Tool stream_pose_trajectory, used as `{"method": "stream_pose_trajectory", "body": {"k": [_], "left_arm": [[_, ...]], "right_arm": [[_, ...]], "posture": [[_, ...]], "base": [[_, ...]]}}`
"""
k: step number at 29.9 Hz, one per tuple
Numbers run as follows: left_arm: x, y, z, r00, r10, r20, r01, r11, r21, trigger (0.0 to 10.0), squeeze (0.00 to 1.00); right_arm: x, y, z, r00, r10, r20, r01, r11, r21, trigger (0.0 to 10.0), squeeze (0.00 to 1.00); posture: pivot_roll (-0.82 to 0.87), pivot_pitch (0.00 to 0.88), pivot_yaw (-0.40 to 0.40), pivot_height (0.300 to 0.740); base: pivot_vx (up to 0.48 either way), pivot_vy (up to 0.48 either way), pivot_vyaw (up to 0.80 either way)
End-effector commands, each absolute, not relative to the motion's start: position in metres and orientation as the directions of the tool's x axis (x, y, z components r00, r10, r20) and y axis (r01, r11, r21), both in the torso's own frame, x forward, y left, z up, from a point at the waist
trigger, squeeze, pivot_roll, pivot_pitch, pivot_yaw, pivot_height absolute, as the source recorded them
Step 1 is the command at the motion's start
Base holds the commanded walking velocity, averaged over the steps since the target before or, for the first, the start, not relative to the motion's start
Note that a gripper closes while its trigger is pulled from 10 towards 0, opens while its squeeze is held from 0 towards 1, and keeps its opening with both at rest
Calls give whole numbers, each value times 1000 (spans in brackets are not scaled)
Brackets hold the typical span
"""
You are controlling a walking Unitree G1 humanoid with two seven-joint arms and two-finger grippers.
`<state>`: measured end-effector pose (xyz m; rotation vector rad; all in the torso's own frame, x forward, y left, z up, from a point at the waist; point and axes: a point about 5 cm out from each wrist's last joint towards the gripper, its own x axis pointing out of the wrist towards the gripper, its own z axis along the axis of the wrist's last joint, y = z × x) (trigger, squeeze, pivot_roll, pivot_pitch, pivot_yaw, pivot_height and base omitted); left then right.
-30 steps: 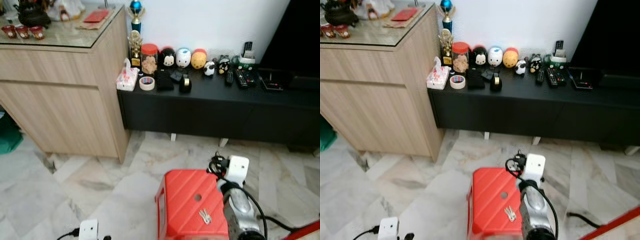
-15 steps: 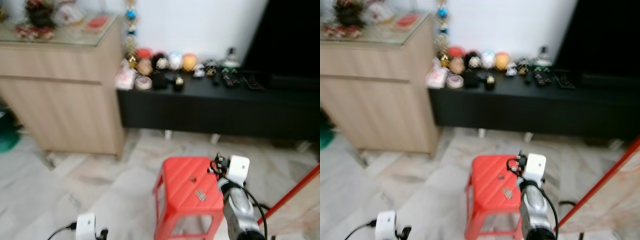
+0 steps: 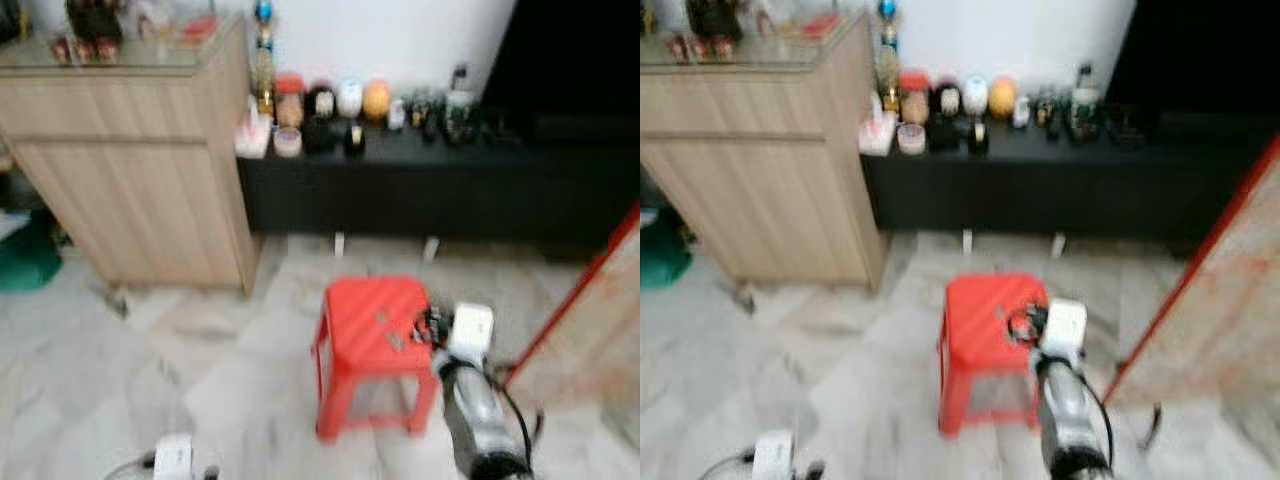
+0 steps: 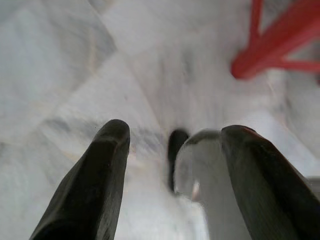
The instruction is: Hang keys on a hook
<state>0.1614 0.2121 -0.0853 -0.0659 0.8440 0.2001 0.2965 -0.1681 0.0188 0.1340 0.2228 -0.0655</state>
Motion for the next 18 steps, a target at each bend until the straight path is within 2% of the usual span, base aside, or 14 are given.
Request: {"method": "stream_pose_trajectory", "body": {"k": [1,13,18], "left_arm": [[157,217,-87,630,158,-760,-197,980,41,10000,0],[154,216,-88,621,162,-767,-185,981,57,10000,0],[154,216,-88,618,161,-769,-183,981,58,10000,0]], "right_arm": [[300,-163,21,974,-43,-220,75,988,137,10000,0],[304,-165,23,973,-44,-228,75,989,130,10000,0],[305,-166,24,973,-52,-227,83,988,127,10000,0]], "posture": [[36,0,-53,740],[55,0,-69,740],[55,0,-69,740]], "base": [[0,0,0],[0,0,0],[0,-341,0]]}}
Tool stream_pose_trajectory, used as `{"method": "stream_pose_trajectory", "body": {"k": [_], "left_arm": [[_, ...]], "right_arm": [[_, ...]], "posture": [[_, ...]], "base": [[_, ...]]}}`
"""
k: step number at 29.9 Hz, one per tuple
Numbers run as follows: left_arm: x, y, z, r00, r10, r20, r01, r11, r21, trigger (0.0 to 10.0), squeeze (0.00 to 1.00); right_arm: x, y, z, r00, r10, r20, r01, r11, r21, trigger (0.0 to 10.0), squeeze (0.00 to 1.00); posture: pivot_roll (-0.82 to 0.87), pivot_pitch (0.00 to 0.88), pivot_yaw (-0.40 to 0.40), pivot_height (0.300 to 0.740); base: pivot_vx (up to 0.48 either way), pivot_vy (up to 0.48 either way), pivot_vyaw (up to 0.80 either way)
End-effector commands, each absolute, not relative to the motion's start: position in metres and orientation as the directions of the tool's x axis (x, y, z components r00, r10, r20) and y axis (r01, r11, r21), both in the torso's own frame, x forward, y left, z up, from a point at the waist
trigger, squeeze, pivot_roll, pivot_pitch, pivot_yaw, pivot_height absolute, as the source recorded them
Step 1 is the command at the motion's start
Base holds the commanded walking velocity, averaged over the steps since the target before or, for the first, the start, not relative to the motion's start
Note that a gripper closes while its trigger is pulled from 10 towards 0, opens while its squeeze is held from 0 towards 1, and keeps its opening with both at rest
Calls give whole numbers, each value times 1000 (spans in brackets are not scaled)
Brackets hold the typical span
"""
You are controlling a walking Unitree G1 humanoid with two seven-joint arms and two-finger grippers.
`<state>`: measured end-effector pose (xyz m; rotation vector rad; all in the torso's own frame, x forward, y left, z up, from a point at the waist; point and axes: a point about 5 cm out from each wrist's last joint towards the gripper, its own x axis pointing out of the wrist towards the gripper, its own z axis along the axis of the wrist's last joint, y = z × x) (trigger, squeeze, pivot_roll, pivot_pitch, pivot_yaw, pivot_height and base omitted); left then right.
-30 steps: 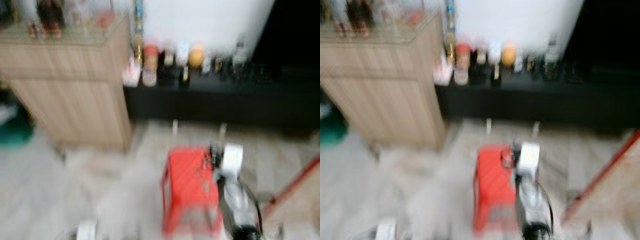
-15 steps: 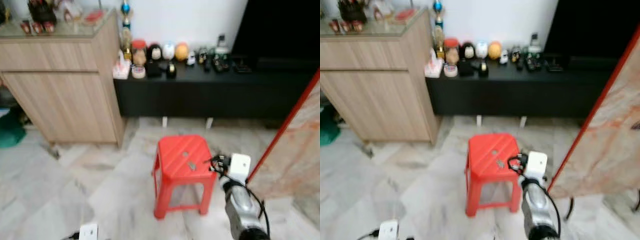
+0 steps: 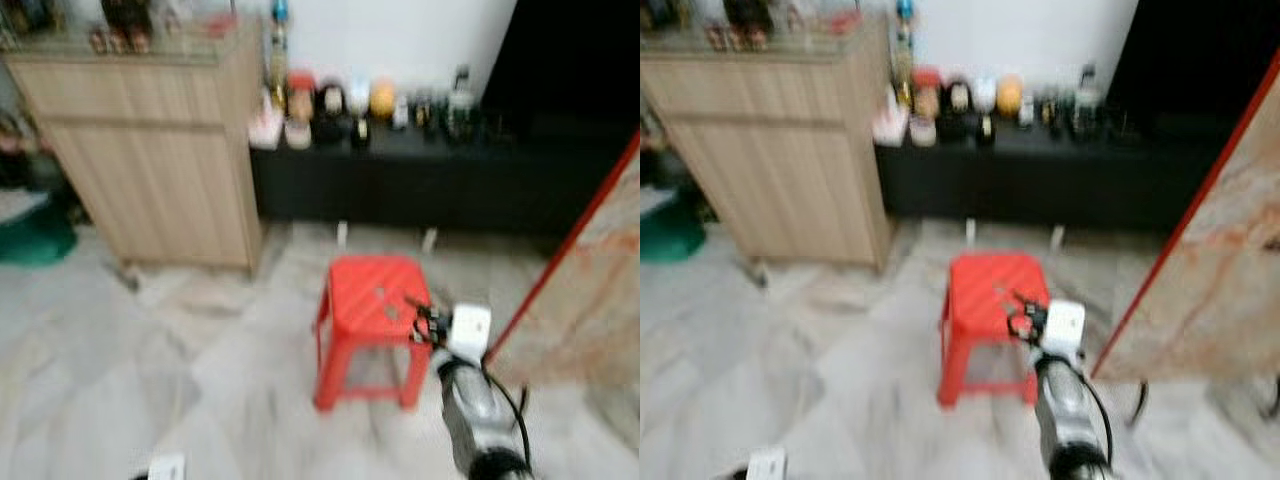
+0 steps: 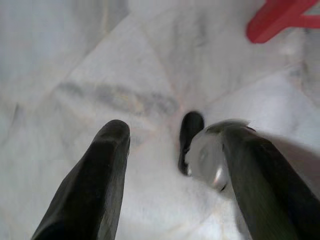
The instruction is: Hang keys on a hook
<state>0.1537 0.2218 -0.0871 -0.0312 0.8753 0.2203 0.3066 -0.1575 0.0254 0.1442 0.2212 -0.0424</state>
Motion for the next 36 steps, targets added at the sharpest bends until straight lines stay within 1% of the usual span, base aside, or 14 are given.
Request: {"method": "stream_pose_trajectory", "body": {"k": [1,20,36], "left_arm": [[154,216,-88,619,160,-769,-183,981,58,10000,0],[154,216,-88,621,163,-767,-196,979,49,10000,0],[156,216,-88,624,157,-766,-186,981,49,10000,0]], "right_arm": [[305,-167,24,972,-54,-227,85,988,127,10000,0],[310,-167,28,973,-67,-221,98,987,130,10000,0],[308,-167,27,972,-76,-224,109,985,135,10000,0]], "posture": [[55,0,-69,740],[57,0,-66,740],[56,0,-59,740]], "base": [[0,-375,0],[0,-453,0],[0,-480,0]]}}
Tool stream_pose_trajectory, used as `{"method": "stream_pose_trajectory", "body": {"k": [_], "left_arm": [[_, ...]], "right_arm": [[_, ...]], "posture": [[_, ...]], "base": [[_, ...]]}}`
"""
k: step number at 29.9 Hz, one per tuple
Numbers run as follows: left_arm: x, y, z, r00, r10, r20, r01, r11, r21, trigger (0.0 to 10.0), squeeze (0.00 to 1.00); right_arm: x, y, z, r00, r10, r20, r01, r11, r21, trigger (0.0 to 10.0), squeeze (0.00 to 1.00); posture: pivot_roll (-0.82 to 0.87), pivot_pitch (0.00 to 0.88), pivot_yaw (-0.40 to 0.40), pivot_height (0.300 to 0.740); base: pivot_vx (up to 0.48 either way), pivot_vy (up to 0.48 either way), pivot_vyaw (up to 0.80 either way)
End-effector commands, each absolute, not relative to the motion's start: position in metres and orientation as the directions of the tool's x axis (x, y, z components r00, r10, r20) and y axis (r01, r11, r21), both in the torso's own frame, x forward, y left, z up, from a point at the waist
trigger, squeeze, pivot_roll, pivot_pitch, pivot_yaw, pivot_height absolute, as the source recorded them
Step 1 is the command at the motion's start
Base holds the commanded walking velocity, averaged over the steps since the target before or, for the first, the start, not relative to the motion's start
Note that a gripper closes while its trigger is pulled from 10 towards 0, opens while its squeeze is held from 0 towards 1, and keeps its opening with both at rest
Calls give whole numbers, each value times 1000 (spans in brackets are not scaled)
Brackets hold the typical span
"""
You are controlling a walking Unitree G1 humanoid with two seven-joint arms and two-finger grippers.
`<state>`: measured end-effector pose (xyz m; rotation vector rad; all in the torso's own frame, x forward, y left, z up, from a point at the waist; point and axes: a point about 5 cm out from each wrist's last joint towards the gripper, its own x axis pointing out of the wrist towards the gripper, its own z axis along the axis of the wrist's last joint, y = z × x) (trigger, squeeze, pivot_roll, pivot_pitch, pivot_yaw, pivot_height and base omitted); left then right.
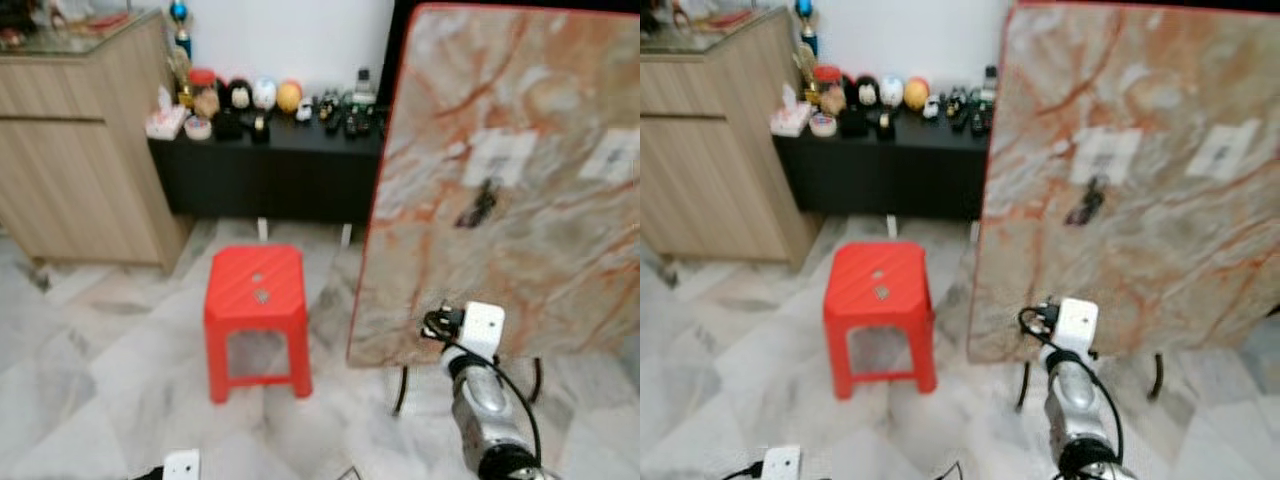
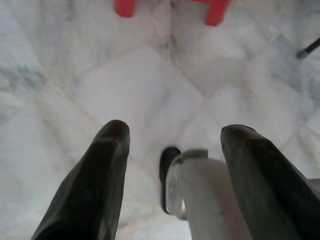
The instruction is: Hang keys on a hook
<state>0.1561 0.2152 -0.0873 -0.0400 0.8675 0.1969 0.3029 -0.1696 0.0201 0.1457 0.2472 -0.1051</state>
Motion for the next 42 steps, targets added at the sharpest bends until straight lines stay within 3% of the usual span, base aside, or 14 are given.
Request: {"method": "stream_pose_trajectory", "body": {"k": [1,8,26,42], "left_arm": [[157,214,-87,627,154,-764,-182,982,48,10000,0],[157,211,-88,629,155,-762,-186,982,46,10000,0],[154,218,-87,643,151,-751,-197,980,28,10000,0],[160,215,-85,656,151,-739,-199,980,24,10000,0]], "right_arm": [[308,-166,27,972,-77,-224,109,985,136,10000,0],[309,-167,27,972,-82,-222,115,984,138,10000,0],[308,-168,26,970,-97,-225,134,978,157,10000,0],[312,-169,30,971,-104,-216,143,975,173,10000,0]], "posture": [[58,0,-56,740],[55,0,-48,740],[55,0,-40,740],[58,0,-48,740]], "base": [[0,-480,0],[0,-463,0],[0,0,0],[268,0,0]]}}
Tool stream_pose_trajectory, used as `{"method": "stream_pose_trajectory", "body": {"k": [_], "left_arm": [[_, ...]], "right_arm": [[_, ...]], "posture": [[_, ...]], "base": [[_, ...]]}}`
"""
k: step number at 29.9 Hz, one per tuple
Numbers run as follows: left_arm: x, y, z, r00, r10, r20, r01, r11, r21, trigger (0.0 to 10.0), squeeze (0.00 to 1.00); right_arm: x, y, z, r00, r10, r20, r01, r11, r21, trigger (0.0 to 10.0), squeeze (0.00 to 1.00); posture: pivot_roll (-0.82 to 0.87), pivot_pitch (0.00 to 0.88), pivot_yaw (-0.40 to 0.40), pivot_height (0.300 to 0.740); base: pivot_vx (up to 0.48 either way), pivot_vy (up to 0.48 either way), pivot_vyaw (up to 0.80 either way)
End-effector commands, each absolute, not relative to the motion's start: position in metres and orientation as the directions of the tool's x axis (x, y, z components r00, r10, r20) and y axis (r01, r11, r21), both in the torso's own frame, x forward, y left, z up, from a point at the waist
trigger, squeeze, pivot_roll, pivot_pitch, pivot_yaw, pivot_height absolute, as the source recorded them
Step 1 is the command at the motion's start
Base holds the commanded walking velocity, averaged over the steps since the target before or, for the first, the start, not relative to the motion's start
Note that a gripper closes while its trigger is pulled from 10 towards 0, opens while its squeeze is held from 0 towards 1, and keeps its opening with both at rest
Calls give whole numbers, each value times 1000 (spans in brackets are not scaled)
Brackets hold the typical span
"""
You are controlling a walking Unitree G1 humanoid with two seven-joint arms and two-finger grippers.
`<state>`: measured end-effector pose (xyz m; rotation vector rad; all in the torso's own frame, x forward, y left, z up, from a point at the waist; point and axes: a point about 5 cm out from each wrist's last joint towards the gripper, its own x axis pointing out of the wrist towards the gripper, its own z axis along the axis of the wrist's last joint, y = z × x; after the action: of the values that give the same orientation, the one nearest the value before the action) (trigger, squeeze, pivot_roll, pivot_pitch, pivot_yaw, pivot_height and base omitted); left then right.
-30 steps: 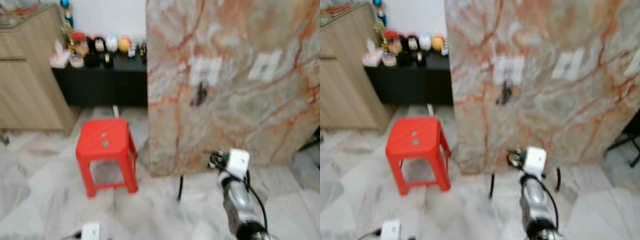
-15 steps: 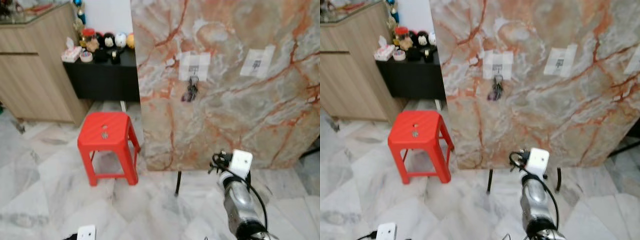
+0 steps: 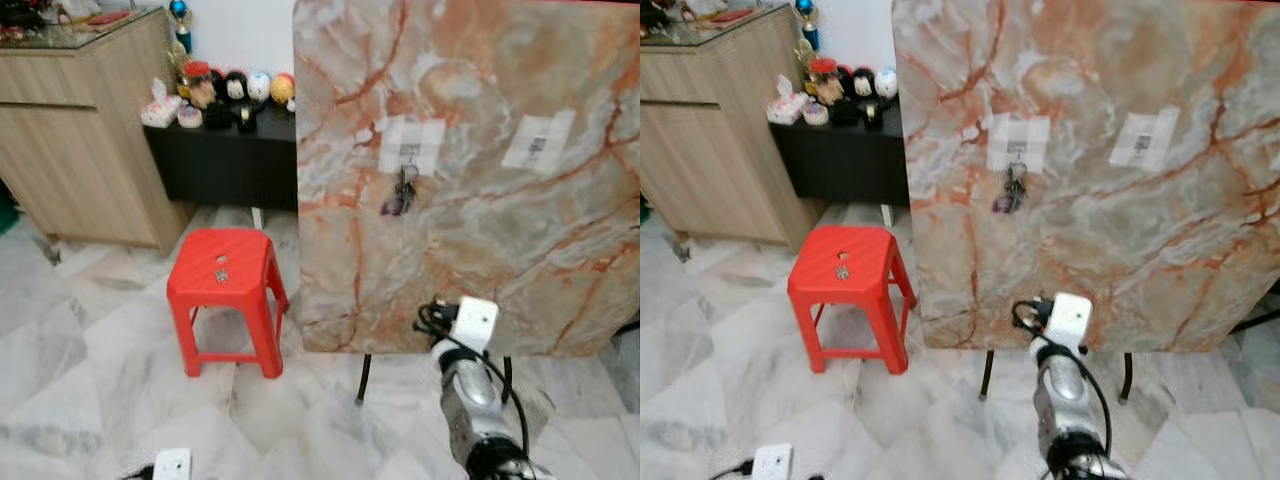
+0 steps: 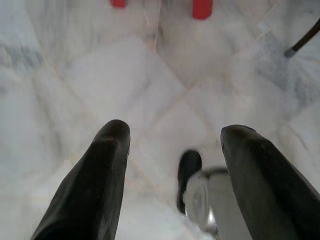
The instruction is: Hang keys on a hook
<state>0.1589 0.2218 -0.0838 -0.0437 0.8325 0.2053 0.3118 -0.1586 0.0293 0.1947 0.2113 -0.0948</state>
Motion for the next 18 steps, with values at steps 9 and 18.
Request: {"method": "stream_pose_trajectory", "body": {"k": [9,18], "left_arm": [[160,215,-85,659,153,-737,-202,979,23,10000,0],[160,215,-84,661,158,-734,-205,978,26,10000,0]], "right_arm": [[313,-169,31,969,-108,-221,149,972,182,10000,0],[313,-170,32,971,-108,-213,148,973,179,10000,0]], "posture": [[58,0,-47,740],[60,0,-46,740]], "base": [[288,0,0],[286,0,-150]]}}
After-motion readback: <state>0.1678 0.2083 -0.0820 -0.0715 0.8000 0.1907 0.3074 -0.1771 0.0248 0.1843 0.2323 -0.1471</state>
